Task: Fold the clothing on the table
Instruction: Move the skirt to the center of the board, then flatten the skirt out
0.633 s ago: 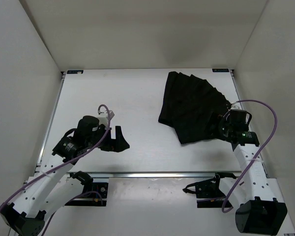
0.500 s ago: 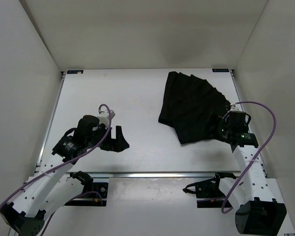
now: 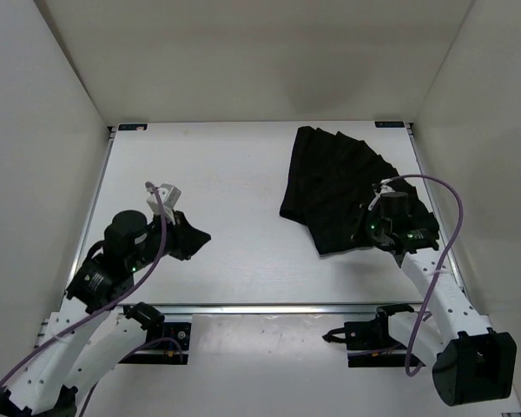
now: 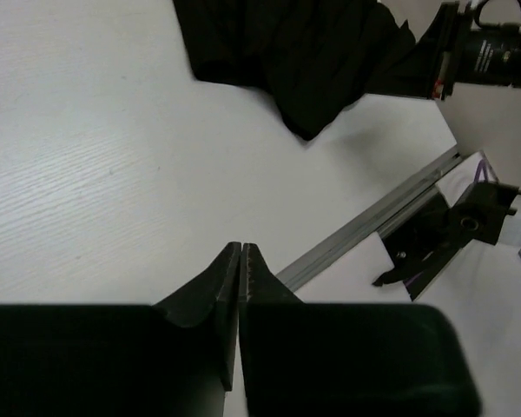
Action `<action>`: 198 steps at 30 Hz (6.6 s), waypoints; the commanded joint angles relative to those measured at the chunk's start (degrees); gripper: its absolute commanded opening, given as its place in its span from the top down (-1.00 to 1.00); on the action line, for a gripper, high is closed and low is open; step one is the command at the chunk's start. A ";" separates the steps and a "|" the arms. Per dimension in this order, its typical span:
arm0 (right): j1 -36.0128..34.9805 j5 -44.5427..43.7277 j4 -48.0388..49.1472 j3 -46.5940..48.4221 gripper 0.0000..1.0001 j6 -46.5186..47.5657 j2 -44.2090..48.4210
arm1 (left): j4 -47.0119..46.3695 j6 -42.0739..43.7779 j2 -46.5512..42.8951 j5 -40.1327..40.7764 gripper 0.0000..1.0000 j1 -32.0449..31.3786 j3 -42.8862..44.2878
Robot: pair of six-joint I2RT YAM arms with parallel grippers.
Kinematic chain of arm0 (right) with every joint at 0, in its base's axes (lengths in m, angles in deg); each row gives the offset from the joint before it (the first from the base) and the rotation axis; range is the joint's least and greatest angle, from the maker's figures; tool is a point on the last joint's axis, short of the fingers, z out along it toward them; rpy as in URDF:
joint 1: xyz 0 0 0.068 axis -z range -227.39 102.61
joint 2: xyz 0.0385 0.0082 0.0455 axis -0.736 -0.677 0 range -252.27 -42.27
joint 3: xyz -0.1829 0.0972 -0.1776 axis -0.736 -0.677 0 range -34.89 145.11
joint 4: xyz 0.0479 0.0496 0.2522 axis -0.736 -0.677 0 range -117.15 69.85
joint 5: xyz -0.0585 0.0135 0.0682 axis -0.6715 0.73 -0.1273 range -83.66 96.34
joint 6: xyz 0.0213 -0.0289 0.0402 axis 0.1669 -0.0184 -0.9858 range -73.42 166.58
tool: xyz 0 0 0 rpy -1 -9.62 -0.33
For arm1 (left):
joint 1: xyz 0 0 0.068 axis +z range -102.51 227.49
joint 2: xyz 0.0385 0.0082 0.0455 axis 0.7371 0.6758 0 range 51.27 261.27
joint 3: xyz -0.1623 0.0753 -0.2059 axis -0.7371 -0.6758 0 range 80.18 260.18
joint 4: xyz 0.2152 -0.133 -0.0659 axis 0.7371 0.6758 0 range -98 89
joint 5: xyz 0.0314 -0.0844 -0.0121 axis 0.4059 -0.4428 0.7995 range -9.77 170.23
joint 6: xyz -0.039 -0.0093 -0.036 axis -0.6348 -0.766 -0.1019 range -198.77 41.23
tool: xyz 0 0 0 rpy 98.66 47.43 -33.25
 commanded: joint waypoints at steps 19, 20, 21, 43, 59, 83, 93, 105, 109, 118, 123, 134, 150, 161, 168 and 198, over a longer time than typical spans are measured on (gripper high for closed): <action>-24.21 -27.31 9.28 -8.19 0.01 -45.43 -2.77 | -21.00 -6.69 46.21 -9.85 -0.33 0.08 14.72; -24.47 -27.75 8.06 -8.36 0.00 -47.80 -2.60 | -21.44 -7.21 49.54 -9.57 -0.31 0.16 16.21; -24.48 -28.54 6.92 -8.53 0.00 -48.78 -3.04 | -21.27 -7.48 51.06 -8.52 -0.30 -0.19 16.92; -16.04 -22.13 18.94 -15.74 0.03 -49.94 -12.00 | 7.10 -0.54 105.99 3.62 -0.31 -8.63 75.54; -1.89 -3.52 17.37 -9.52 0.99 -22.70 -4.01 | 6.63 1.14 91.21 1.60 1.00 -4.60 61.03; -5.84 16.98 6.73 -6.86 0.92 -5.46 -9.98 | -6.68 3.86 40.79 -2.89 0.83 13.16 -8.12; -9.27 12.50 4.80 -5.90 -0.04 -6.51 -12.62 | -2.37 -0.35 33.50 -0.78 -0.04 8.33 -10.85; -16.04 6.79 12.18 -10.82 0.13 -18.28 -12.70 | -10.70 -14.68 27.60 4.75 -0.36 3.85 -19.98; -17.18 6.43 16.74 -13.45 0.18 -21.01 -12.80 | -14.75 -17.58 29.62 5.63 -0.28 3.06 -21.57; -17.63 8.98 15.35 -9.34 1.00 -20.13 -15.09 | -19.24 -18.12 30.59 4.49 1.00 2.53 -19.39; -10.86 12.67 7.90 5.22 1.00 -12.86 -14.19 | -15.04 -13.12 32.87 -0.15 1.00 9.29 -7.35; -4.10 18.19 -7.68 30.57 0.99 -7.91 -10.08 | -2.55 -11.87 30.87 -4.03 1.00 12.46 22.19; 1.18 26.90 -11.18 74.84 1.00 -3.52 -39.21 | -7.56 -12.23 53.06 -11.76 1.00 21.07 50.01; 3.48 26.92 -11.21 71.79 1.00 -1.86 -38.39 | -10.10 -13.19 50.39 -15.02 0.97 22.84 49.47; -0.73 21.29 2.06 18.69 0.96 -5.89 -14.76 | -14.68 -16.53 31.31 -11.69 0.71 20.20 3.56; -14.37 2.03 8.57 -13.98 0.05 -22.76 -5.15 | -19.15 -13.11 39.98 11.71 -0.31 9.21 -12.52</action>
